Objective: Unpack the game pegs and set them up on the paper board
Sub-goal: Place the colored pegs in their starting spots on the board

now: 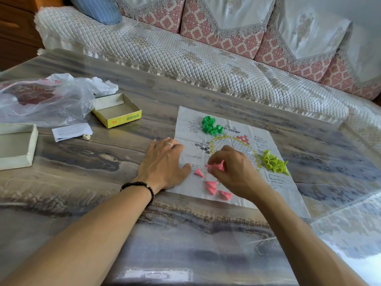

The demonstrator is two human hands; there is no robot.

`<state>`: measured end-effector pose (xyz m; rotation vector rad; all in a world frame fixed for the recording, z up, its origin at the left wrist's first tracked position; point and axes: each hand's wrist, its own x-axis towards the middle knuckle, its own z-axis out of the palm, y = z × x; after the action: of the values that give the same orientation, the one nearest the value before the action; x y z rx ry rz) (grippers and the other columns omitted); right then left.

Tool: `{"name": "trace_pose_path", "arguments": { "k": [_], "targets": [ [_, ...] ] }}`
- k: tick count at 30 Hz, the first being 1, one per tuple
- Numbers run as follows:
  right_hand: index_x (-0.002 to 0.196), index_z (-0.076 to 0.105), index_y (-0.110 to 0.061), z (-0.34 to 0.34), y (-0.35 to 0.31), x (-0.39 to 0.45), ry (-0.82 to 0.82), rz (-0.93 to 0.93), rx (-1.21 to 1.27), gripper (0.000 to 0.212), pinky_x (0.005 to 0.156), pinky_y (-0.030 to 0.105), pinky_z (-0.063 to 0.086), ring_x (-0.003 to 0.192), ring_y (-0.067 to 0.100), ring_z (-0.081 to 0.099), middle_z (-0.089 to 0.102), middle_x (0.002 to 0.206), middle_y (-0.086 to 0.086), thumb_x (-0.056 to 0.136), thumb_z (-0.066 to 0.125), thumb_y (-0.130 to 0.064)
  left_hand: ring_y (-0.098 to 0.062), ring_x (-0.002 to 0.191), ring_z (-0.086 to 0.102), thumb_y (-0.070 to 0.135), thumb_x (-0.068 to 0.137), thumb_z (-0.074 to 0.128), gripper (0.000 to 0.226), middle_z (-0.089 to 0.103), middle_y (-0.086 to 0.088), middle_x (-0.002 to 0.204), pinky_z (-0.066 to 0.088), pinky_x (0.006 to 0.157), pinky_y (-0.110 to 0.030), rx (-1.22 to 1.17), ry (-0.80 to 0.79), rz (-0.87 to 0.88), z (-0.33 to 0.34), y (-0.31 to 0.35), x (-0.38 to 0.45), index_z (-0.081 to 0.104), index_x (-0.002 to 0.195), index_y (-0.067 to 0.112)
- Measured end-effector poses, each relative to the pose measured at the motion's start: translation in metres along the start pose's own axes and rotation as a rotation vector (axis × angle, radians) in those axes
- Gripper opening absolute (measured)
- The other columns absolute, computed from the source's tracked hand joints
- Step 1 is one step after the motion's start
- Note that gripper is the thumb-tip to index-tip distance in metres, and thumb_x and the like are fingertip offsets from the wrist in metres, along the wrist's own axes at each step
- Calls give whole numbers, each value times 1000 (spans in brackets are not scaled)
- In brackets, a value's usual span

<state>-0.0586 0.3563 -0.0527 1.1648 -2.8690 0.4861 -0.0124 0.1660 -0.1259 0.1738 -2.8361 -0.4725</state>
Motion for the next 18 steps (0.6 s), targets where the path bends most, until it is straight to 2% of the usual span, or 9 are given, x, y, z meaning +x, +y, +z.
{"name": "trace_pose_path", "arguments": {
  "k": [2, 8, 13, 16, 18],
  "targets": [
    [88, 66, -20, -7, 6, -2, 44, 35, 28, 7, 58, 11, 36, 67, -3, 49, 54, 84, -10, 88, 66, -27, -20, 138, 31, 56, 87, 45, 57, 46, 0, 142, 18, 116, -43, 5, -1, 1, 1, 0, 0, 51, 131, 21],
    [75, 65, -21, -17, 25, -16, 118, 148, 78, 8, 53, 13, 39, 59, 1, 53, 61, 66, -12, 82, 68, -24, -21, 136, 32, 57, 86, 43, 57, 46, 0, 142, 17, 116, -43, 1, -4, 4, 0, -1, 0, 52, 129, 20],
    [76, 65, -19, -17, 34, -24, 137, 190, 84, 6, 57, 16, 46, 63, 3, 59, 64, 68, -10, 80, 69, -18, -22, 137, 32, 59, 84, 40, 63, 45, -2, 143, 18, 116, -43, 3, -18, 3, -2, 0, 0, 50, 132, 19],
    [77, 65, -19, -16, 35, -22, 147, 190, 48, 5, 57, 13, 39, 64, 2, 55, 62, 73, -11, 81, 68, -19, -22, 137, 31, 59, 84, 41, 62, 44, -2, 143, 18, 116, -44, 8, -21, 5, -2, 0, 0, 50, 131, 19],
    [76, 65, -19, -16, 36, -20, 161, 206, 40, 6, 53, 11, 37, 60, 3, 53, 61, 69, -10, 81, 68, -18, -22, 138, 30, 59, 83, 40, 63, 44, -2, 144, 18, 116, -44, 6, -24, 1, -2, 0, 0, 50, 132, 19]
  ]
}}
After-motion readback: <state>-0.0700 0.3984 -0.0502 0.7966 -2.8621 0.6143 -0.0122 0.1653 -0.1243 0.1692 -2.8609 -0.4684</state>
